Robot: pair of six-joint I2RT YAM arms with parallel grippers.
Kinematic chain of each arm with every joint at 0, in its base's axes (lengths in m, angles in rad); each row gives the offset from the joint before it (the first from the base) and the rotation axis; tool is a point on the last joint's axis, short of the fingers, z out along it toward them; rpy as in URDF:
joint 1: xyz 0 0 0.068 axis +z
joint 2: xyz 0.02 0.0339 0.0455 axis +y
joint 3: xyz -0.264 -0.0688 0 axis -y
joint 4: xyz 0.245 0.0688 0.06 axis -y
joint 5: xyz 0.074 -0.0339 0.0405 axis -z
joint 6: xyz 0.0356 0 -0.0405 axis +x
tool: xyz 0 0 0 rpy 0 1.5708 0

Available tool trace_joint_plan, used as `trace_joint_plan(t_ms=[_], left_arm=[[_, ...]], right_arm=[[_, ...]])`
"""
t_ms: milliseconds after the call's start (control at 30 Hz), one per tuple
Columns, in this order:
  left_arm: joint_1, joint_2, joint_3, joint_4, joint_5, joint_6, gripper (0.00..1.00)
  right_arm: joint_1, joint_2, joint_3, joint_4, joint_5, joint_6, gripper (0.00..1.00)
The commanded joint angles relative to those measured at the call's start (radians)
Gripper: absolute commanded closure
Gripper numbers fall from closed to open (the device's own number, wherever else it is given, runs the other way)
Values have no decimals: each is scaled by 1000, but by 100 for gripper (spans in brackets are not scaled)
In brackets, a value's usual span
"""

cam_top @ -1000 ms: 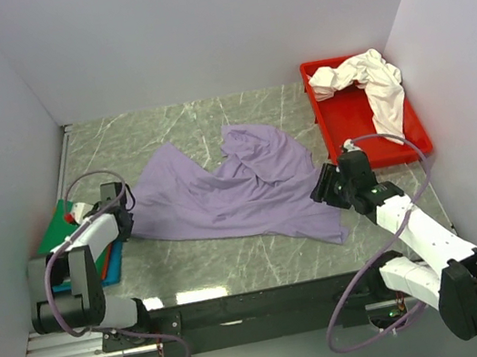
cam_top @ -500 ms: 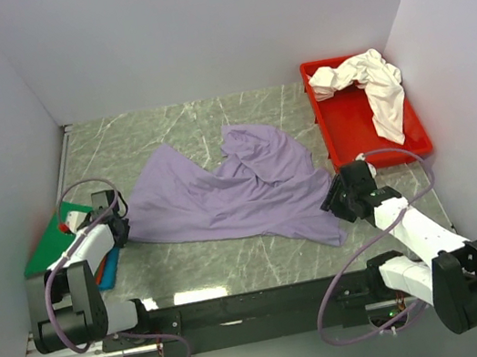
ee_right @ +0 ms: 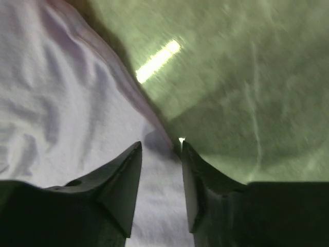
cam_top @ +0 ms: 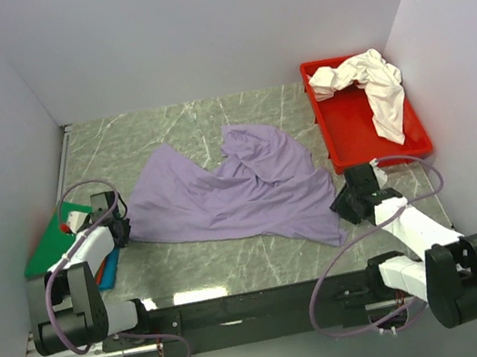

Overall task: Fold and stack the t-shirts
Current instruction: Flatten the tshirt out

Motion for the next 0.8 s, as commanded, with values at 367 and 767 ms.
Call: trace_joint_plan(t_ms=[367,767], left_arm=[[-3,-182,62,-41,109,81,99],[-8,-335,554,-288,166,210,100]], right_arm=[[-8,-67,73,-5,-147,-77,100],[-28,-247,565,-262,-86,-181,100]])
